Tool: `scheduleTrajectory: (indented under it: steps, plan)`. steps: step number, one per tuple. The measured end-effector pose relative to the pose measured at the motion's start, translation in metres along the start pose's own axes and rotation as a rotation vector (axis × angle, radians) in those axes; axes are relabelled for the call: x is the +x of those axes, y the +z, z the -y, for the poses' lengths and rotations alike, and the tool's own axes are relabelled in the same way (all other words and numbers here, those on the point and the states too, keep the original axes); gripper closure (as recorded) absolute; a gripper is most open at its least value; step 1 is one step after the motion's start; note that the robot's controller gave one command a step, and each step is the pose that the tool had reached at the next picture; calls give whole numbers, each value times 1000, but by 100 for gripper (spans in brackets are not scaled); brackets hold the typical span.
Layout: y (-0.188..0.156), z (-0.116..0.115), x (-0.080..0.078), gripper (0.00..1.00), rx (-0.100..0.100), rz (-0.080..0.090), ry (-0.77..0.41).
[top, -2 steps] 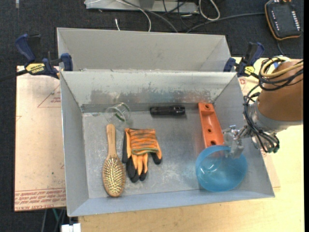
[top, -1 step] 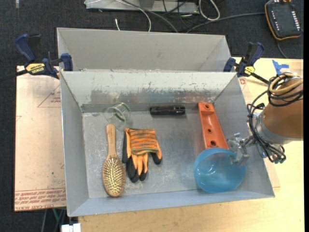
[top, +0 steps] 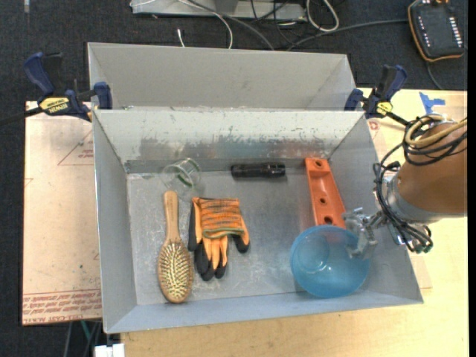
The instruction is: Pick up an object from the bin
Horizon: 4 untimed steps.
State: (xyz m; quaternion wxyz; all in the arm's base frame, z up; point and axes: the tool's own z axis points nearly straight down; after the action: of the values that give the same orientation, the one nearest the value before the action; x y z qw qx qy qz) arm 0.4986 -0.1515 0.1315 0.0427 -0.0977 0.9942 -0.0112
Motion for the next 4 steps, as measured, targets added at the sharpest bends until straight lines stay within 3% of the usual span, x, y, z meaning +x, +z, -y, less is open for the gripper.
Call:
scheduleTrajectory:
  steps: [1, 2, 3, 4]
  plan:
    - [29, 2, 0, 100, 18, 36, -184]
    - [-11, -12, -2, 100, 2, 12, 235]
    - [56, -4, -1, 100, 16, 67, -107]
    - [9, 0, -14, 100, 5, 34, 405]
